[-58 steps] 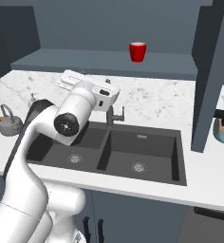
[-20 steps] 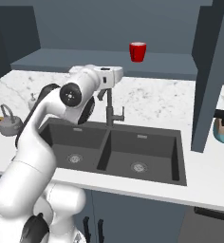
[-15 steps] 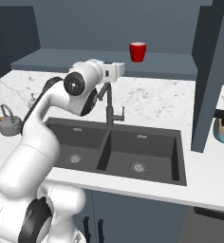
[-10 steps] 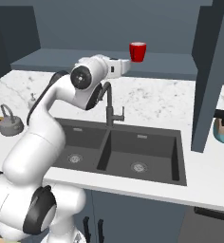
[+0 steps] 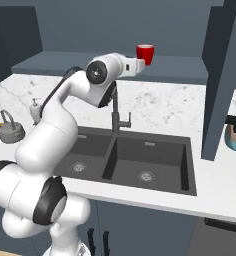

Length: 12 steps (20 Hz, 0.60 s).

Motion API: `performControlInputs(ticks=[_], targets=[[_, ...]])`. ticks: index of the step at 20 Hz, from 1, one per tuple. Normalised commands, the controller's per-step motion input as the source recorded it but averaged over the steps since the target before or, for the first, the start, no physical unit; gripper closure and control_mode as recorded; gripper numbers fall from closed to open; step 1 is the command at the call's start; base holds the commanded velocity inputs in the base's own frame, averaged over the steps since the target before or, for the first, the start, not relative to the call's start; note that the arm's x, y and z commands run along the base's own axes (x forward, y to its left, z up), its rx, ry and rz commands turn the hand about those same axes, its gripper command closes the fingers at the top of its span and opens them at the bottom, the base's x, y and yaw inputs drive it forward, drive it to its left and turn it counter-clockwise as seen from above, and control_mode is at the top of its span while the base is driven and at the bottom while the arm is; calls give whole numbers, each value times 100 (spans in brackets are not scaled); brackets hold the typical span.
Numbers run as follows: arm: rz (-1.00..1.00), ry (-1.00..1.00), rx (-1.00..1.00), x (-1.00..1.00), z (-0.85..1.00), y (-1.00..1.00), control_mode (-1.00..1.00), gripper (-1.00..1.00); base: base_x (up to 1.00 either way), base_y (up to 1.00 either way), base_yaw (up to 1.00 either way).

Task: Pick the kettle from the counter and place it on the tray. Then pick the mug from the cabinet and place it on the tray. Then close the cabinet doors.

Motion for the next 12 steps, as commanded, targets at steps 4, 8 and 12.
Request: performControlInputs(ticks=[4, 8, 12], targets=[[0, 1, 0, 45, 0, -14, -100, -100, 0, 0, 0], [0, 1, 3, 39, 0, -28, -100, -100, 0, 0, 0], [0, 5, 2, 23, 0, -16, -100, -100, 0, 0, 0]])
